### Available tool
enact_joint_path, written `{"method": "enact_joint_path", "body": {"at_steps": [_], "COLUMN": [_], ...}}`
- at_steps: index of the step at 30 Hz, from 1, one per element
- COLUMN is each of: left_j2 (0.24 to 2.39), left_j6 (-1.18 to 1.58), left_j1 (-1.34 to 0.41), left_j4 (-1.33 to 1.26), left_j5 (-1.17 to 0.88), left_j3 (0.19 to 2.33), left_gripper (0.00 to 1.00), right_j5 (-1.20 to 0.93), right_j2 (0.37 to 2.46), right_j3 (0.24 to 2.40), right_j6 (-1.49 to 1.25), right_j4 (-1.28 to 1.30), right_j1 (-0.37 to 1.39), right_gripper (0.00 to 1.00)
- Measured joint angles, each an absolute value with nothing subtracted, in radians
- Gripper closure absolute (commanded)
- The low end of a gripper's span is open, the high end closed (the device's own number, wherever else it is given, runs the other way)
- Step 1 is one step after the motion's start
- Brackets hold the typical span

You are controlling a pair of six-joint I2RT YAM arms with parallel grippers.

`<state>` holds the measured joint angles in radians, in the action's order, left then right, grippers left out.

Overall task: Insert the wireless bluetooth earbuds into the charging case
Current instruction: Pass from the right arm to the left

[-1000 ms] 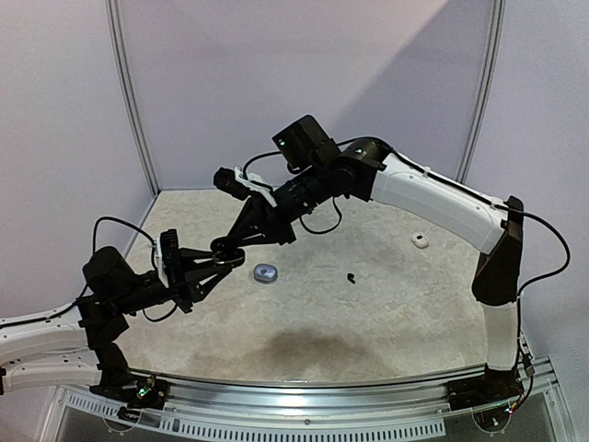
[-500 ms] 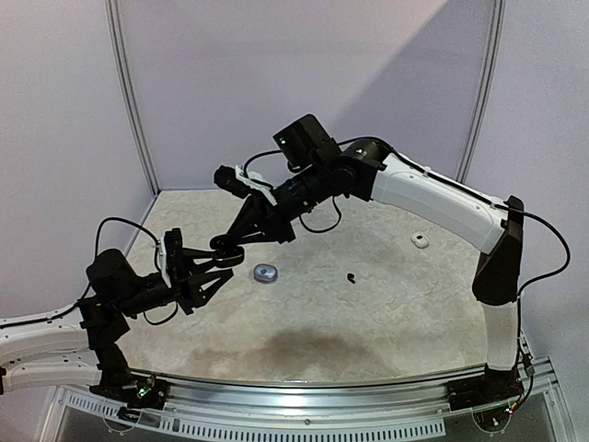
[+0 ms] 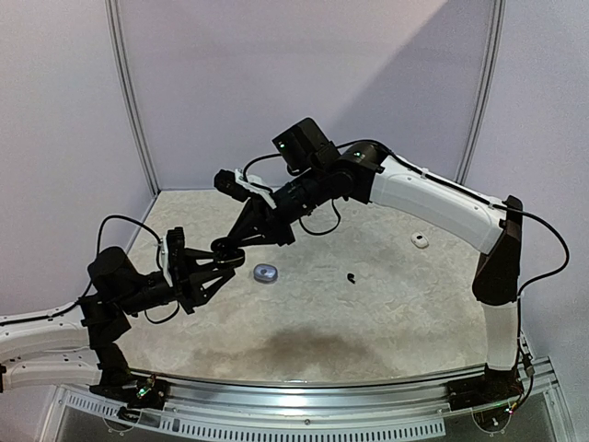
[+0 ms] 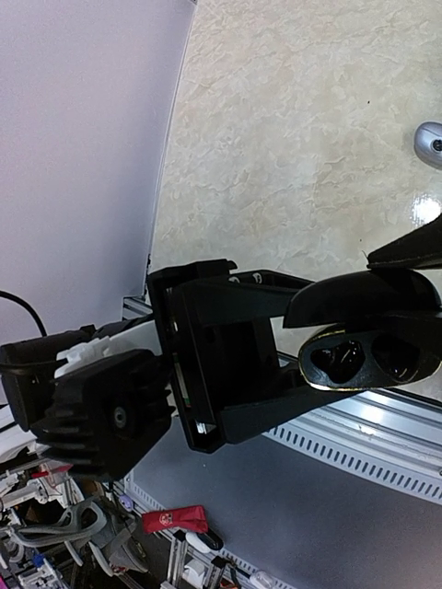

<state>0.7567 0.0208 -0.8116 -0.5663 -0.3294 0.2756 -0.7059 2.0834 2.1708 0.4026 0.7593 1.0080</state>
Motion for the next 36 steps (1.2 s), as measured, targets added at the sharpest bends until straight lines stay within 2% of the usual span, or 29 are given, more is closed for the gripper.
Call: {"method": "enact_joint_path", "body": {"at_steps": [4,11,13,15,17,23,26,29,36], "left_j2": [0.765,0.771,0.771,0.771,0.771,0.771,0.771,0.771,0.767], "left_j6": [0.020,0.019,0.020,0.020,0.020,0.006,-0.007,-0.007,0.061], "left_j1": [-0.812,-0.815,-0.816,-0.816,-0.816,-0.816,-0.816,-0.816,-0.816], "left_j4": [-0.568,-0.568,-0.567,-0.567,-0.567,-0.572,-0.587,-0.593,-0.586], "left_j5": [-0.329,-0.330,-0.329,-0.329,-0.329,-0.329,-0.329,-0.328,-0.286], "left_j3": [0.284,0.291,0.291,0.291,0.291,0.291,0.291,0.291,0.291], "left_gripper": [0.73,1.00,1.00,1.00,1.00,1.00,1.00,1.00,1.00], "right_j5": [-0.695,-0.686,-0.686,-0.686,-0.685,-0.690,-0.711,-0.717,-0.718], "right_j2": [2.083,2.083,2.083,2.083,2.083,2.083,2.083,2.083,2.083], "right_j3": [2.171,2.171,2.171,2.171,2.171,2.171,2.171,2.171,2.171], "right_j6": [0.405,0.410,0.410,0.410,0.410,0.371,0.322,0.296,0.246], "right_j4": [0.759,0.762,0.762,0.762,0.762,0.752,0.738,0.732,0.680], "right_j1": [1.010,1.013,1.013,1.013,1.013,1.005,0.995,0.986,0.976], "right_gripper": [1.00,1.00,1.00,0.88,0.81,0.75,0.69,0.58,0.50]}}
